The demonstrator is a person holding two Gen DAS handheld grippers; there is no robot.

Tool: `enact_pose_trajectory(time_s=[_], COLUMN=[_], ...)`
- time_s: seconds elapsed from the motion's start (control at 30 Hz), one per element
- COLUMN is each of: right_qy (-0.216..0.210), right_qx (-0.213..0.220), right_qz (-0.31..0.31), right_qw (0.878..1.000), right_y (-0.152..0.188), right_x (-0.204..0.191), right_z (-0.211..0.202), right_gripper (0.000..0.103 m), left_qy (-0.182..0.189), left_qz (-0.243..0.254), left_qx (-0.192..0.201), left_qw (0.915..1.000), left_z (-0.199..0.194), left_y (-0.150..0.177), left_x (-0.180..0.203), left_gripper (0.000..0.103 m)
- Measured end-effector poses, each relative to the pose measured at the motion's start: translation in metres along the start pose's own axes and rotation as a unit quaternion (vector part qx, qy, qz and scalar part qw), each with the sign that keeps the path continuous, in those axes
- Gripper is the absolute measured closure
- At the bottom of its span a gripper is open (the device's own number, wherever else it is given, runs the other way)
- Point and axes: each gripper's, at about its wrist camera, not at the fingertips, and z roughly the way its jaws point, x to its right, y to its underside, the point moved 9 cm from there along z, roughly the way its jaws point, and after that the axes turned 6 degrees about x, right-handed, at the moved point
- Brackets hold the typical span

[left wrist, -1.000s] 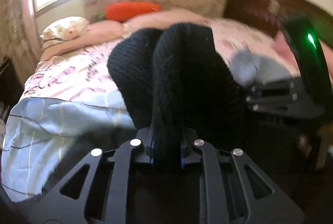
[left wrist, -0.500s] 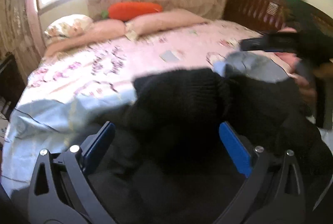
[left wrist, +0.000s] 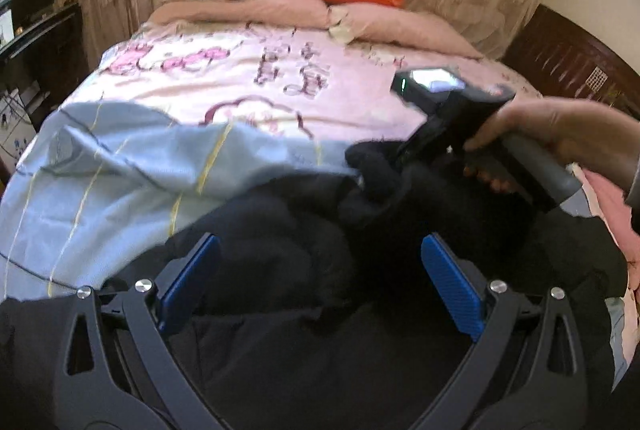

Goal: Fold large clothes

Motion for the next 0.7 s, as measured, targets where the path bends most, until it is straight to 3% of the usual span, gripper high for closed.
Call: enact_pose_trajectory(time_s=[0.03,0.07,0.1,0.13,0.27,0.33,0.43,0.5,0.6,0.7], right_qy=[0.002,0.012,0.003,-0.004,-0.039,-0.056,-0.095,-0.123,-0.186,-0.216], right_qx=[0.018,0.043,0.065,0.088,0.189,0.256,0.335,0.355,0.348,0.317], right_qz=[0.014,0.028,0.038,0.045,0.072,0.068,0.06,0.079,0.134,0.154], right_qw=[1.0,0.999,0.997,0.995,0.979,0.963,0.935,0.923,0.909,0.911], right_y=[-0.001,-0.001,0.0,0.004,0.034,0.041,0.098,0.14,0.219,0.294], right_x=[0.004,0.012,0.016,0.02,0.035,0.029,0.029,0.026,0.019,-0.003], right_z=[-0.007,-0.017,-0.026,-0.035,-0.083,-0.128,-0.19,-0.213,-0.217,-0.19], right_gripper=[0.039,0.066,0.08,0.083,0.084,0.084,0.084,0.084,0.085,0.085], left_qy=[0.001,0.001,0.0,-0.002,-0.016,-0.026,-0.031,-0.035,-0.046,-0.047], left_qz=[0.0,0.003,0.008,0.014,0.039,0.044,0.044,0.042,0.04,0.03], left_qx=[-0.002,-0.003,-0.003,-0.002,0.007,0.007,0.008,0.01,0.007,0.003], left_qw=[1.0,1.0,1.0,0.9999,0.9991,0.9986,0.9985,0.9985,0.9981,0.9985], left_z=[-0.002,-0.004,-0.004,-0.006,-0.006,-0.006,-0.009,-0.011,-0.013,-0.014], left_y=[0.001,0.001,0.0,0.0,-0.016,-0.023,-0.03,-0.034,-0.035,-0.03], left_x=[-0.002,-0.002,-0.001,0.0,0.005,0.006,0.007,0.008,0.008,0.01], left_gripper=[0.002,0.002,0.002,0.002,0.002,0.002,0.002,0.002,0.002,0.002])
